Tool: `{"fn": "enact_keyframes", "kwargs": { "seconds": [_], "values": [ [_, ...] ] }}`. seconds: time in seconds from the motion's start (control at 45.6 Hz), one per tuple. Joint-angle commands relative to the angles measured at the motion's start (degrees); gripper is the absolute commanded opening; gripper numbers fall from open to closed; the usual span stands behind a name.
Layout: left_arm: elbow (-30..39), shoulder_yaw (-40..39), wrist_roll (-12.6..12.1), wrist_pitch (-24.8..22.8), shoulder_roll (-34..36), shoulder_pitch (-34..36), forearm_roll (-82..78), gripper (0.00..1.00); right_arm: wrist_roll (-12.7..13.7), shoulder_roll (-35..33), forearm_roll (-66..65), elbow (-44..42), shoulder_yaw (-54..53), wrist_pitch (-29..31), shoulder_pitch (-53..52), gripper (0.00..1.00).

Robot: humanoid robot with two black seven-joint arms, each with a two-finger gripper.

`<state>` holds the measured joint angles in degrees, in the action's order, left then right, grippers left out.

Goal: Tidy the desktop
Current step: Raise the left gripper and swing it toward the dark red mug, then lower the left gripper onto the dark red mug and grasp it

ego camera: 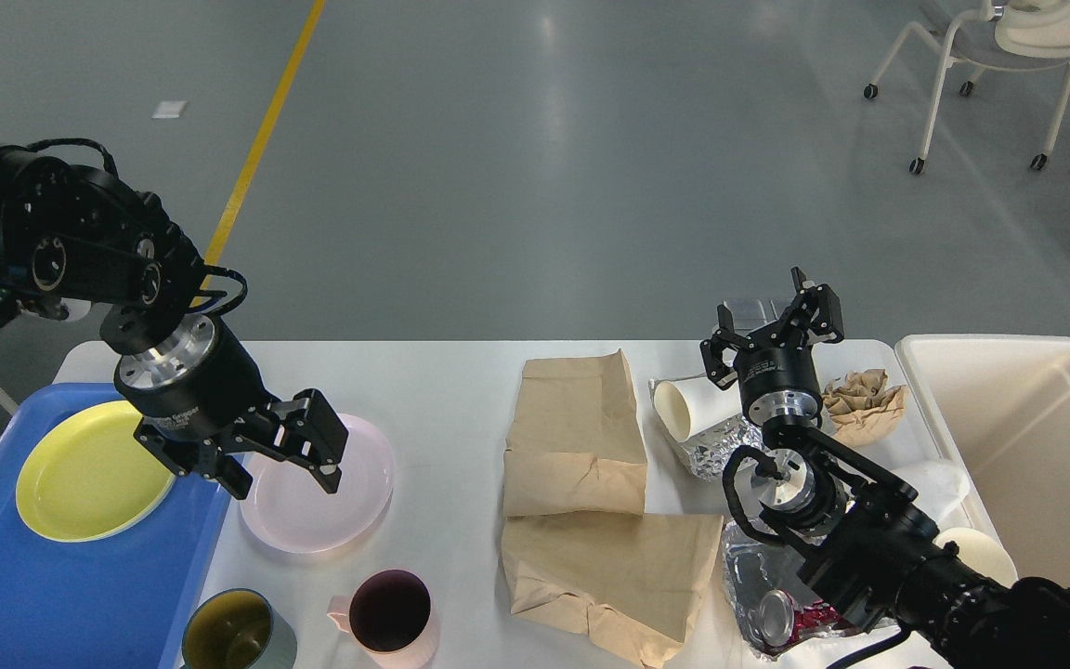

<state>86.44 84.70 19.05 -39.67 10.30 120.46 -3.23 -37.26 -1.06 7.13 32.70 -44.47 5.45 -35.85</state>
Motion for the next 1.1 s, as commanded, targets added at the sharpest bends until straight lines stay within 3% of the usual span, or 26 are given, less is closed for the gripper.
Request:
{"fn": "enact_keyframes", "kwargs": {
  "seconds": [0.0, 0.11, 0.329, 0.46, 0.679, 1.074],
  "values": [
    [1.10, -2.35, -0.77, 3.63, -0.72, -3.73, 0.76, 0.86, 0.00, 0.00, -0.01, -0.01, 0.00, 0.00, 0.00, 1.00],
    [1.19, -3.49, -1.55, 7.93, -3.00, -8.38, 2.17, 0.86, 0.00, 0.00, -0.01, -0.01, 0.00, 0.00, 0.00, 1.00],
    [1.63, -6.22, -7.88, 16.29, -4.94, -15.69, 6.13, 0.86, 0.00, 0.00, -0.01, -0.01, 0.00, 0.00, -0.09, 1.00],
    [1.54, -6.22, -8.32, 17.52, -5.03, -16.83, 6.13, 0.86, 0.00, 0.00, -0.01, -0.01, 0.00, 0.00, -0.09, 1.00],
    [1.54, -6.66, -11.57, 26.66, -6.17, -19.64, 6.13, 0.86, 0.00, 0.00, -0.01, -0.01, 0.00, 0.00, -0.09, 1.00],
    [-1.53, -8.41, -12.02, 31.14, -8.02, -24.39, 6.13, 0.86, 0.00, 0.09, -0.01, -0.01, 0.00, 0.00, -0.09, 1.00]
  ]
}}
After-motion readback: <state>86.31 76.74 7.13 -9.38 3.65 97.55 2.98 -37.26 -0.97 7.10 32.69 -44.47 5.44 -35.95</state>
